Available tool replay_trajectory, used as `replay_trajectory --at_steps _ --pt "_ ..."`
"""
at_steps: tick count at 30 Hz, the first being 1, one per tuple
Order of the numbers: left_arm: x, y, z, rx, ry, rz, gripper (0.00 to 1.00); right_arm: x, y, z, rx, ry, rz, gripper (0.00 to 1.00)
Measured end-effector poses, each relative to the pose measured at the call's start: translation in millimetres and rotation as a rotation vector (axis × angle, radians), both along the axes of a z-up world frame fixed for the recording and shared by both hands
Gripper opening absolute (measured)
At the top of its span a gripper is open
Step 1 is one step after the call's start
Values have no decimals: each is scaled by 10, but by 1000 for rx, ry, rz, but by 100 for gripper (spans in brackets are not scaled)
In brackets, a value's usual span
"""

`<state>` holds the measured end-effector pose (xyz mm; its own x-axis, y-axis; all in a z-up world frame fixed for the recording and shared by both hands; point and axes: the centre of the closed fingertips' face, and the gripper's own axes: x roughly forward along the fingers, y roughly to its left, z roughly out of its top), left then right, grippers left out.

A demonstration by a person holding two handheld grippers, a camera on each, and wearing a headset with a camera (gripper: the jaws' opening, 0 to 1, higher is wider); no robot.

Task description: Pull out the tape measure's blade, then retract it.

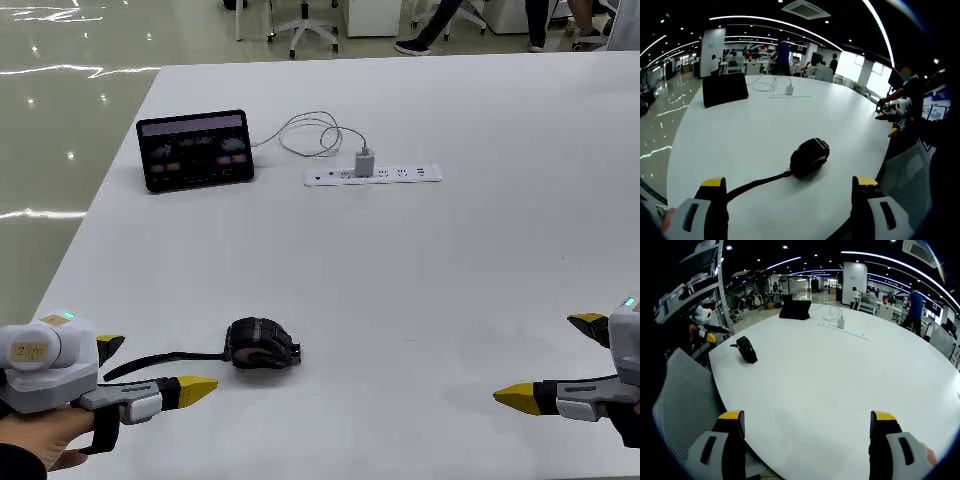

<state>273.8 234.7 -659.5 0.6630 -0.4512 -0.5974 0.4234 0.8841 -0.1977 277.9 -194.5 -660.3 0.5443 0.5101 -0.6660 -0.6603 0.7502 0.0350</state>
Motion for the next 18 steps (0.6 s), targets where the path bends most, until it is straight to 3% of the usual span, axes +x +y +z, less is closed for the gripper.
replay_trajectory --at_steps 18 --pt "-7 -27 -16 -5 -4 -7 100 -12 12 -29 5 7 8 100"
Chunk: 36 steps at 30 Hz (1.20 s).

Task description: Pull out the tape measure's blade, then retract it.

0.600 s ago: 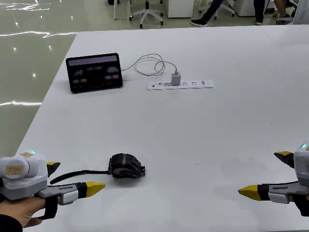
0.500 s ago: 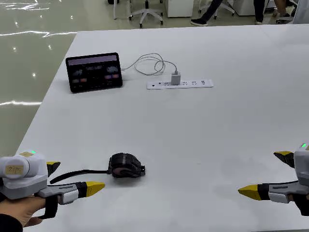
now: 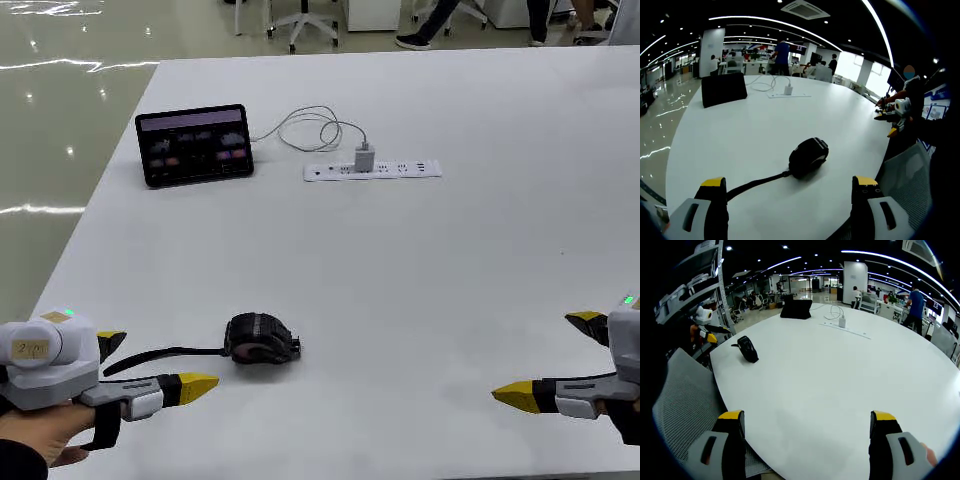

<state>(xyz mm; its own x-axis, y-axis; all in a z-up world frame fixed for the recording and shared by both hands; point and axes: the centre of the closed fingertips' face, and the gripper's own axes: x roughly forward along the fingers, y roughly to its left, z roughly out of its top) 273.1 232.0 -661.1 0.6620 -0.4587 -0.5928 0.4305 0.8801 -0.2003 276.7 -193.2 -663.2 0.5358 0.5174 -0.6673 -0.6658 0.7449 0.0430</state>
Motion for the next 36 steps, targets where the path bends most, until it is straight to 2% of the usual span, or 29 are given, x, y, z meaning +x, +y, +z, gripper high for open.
replay_trajectory --at_steps 5,14,16,18,22,24,26,30,32,34,36 --pt "-3 -11 -3 -1 2 -5 100 17 10 13 -2 -7 1 100" --pt "21 -37 21 -6 -24 -23 100 11 28 -28 -14 2 11 100" --pt "26 -32 12 -4 -18 -23 100 11 38 -50 -30 -1 15 100" --pt "44 -44 21 -21 -15 -23 100 3 69 -65 -26 5 25 100" --pt "88 -78 20 -15 -15 -42 100 28 136 -66 -20 -3 39 100" --pt "148 -59 33 14 -40 -46 100 39 180 -75 -14 3 45 100" --pt "170 -84 43 3 -36 -56 100 51 219 -83 -21 -4 60 100" --pt "241 -125 38 16 -26 -94 100 103 323 -65 -8 -14 80 100" --pt "281 -142 32 26 -19 -113 100 115 378 -76 -4 -5 91 100" --pt "307 -182 26 35 -9 -147 100 123 439 -92 -6 -5 113 100" --pt "336 -240 29 46 -13 -189 100 126 500 -102 -2 0 133 100"
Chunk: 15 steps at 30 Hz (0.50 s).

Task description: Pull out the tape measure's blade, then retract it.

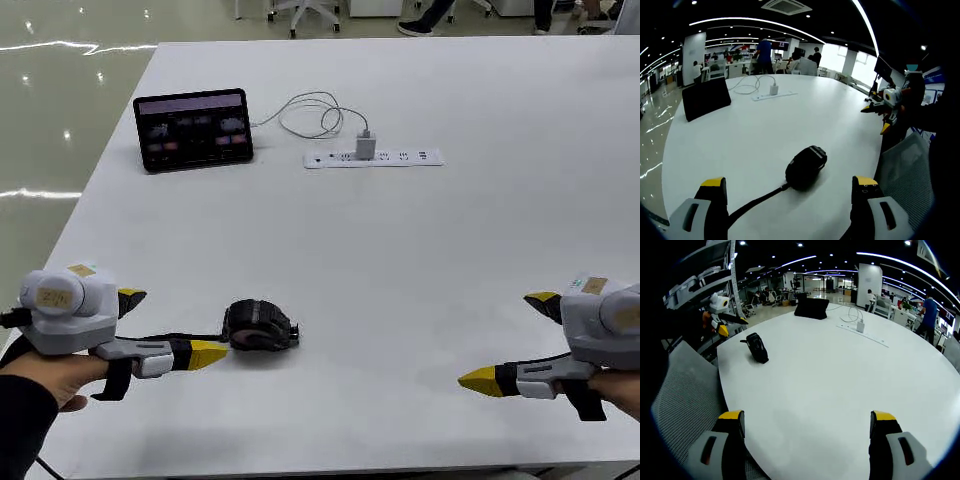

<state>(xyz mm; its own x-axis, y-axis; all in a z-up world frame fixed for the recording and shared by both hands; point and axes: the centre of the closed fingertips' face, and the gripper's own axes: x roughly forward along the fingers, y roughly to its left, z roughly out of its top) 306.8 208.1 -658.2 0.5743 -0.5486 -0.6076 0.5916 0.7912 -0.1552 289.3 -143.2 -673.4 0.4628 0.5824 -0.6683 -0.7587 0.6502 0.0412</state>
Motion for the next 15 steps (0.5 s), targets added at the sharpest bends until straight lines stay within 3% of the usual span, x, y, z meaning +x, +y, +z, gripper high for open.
replay_trajectory --at_steps 3,5,8,12,15 --pt "12 -99 -19 10 26 -62 100 31 70 -25 -3 1 22 100" --pt "69 -133 -17 49 3 -105 100 50 112 -41 -8 13 30 100" --pt "122 -210 -7 37 28 -126 100 60 202 -39 -19 15 52 100" --pt "196 -283 -10 75 27 -182 100 112 295 -41 -22 16 87 100" --pt "249 -385 8 101 3 -252 100 179 388 -42 -20 4 117 100"
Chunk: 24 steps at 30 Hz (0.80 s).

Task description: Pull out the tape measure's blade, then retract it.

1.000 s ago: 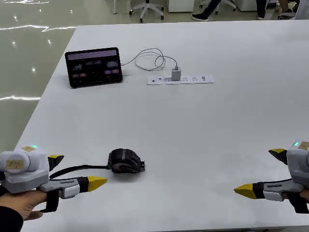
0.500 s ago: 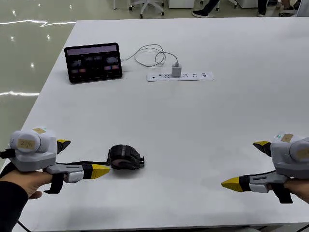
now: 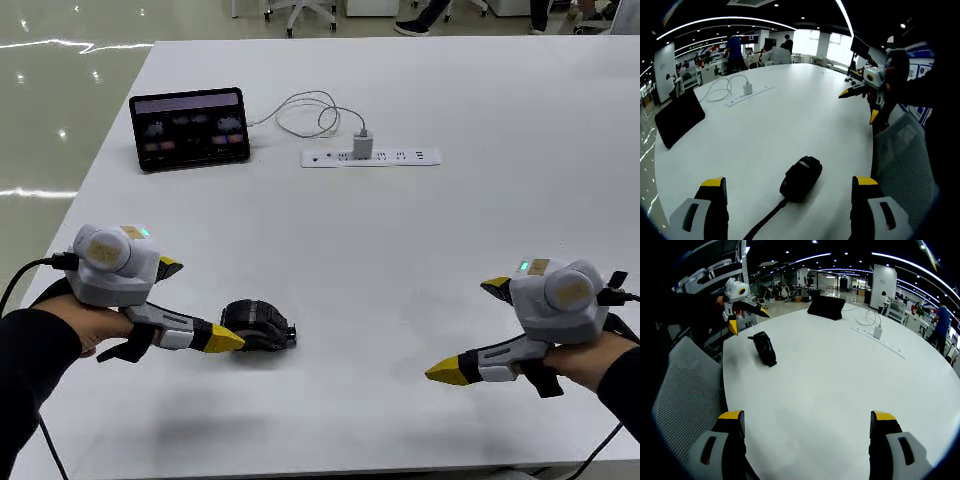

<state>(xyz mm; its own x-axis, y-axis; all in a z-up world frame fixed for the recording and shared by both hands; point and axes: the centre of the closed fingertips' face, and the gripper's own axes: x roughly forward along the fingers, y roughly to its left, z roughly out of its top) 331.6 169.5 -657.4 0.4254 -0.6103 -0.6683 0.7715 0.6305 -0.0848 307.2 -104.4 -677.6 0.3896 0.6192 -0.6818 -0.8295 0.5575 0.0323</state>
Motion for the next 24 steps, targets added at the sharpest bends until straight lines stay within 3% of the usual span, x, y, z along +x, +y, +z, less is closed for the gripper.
replay_trajectory --at_steps 7,15,22,24 --pt "48 -118 -15 34 -4 -73 99 60 182 0 2 -5 52 100" --pt "-2 -180 -131 106 13 -162 97 81 271 -81 -15 14 87 100" --pt "-99 -254 -254 163 49 -269 89 166 367 -49 22 -26 110 100" --pt "-103 -264 -277 192 33 -310 84 196 393 -44 29 -37 113 100"
